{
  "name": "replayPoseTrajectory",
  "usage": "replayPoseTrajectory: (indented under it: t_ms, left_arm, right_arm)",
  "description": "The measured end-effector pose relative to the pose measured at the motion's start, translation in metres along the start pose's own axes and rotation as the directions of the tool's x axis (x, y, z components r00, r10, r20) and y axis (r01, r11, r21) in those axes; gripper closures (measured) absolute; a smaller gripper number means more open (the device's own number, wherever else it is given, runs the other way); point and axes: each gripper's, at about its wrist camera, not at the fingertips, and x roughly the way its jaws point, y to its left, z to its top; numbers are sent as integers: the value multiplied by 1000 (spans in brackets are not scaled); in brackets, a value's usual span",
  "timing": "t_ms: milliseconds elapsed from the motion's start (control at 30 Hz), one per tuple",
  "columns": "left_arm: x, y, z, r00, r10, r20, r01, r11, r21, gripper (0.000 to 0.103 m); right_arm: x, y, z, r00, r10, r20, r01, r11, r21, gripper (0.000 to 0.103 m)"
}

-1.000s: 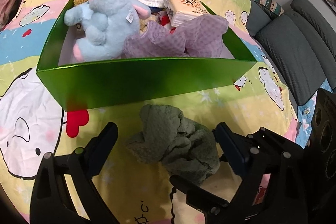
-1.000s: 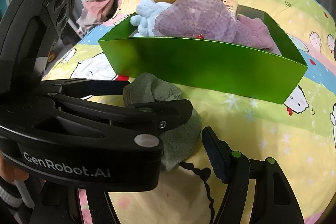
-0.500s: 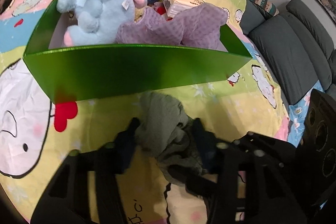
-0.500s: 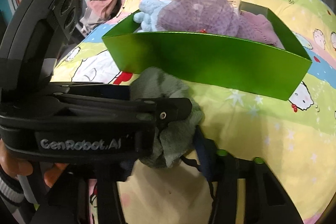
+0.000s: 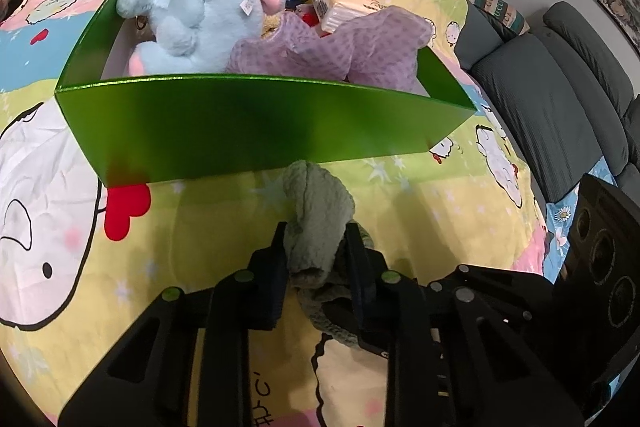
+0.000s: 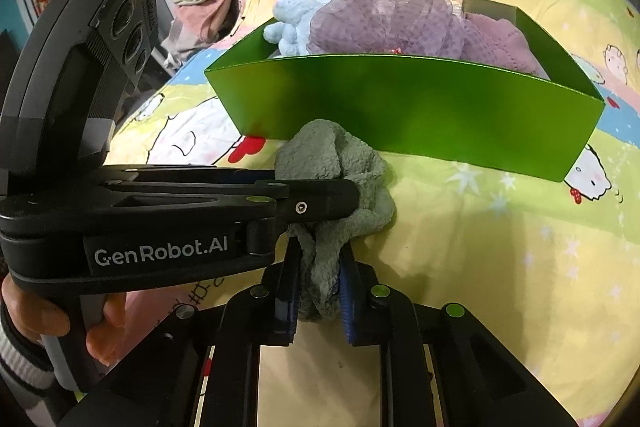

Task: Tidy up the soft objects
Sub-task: 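Lift the grey-green sock with the left gripper toward the box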

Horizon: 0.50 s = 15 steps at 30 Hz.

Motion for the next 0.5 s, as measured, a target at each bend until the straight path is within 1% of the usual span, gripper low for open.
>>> replayPoseTrajectory:
  t_ms: [233,333,500]
  left_arm:
    - [-6,-7,-4,1000,2,5,-2,1000,13,80]
    - [-13,-13,-5,1000,0,18,-1,1000,23,82]
    - [-31,-27,-8,999,3,52,-6,999,52,83]
  right_arm:
    - [-10,1,-3,1000,3,18,-3,1000,-2,85]
    - [-12,4,-3,1000,2,30,-2,1000,-7,85]
    - [-31,9,-4,998,0,64,1,1000,-18,85]
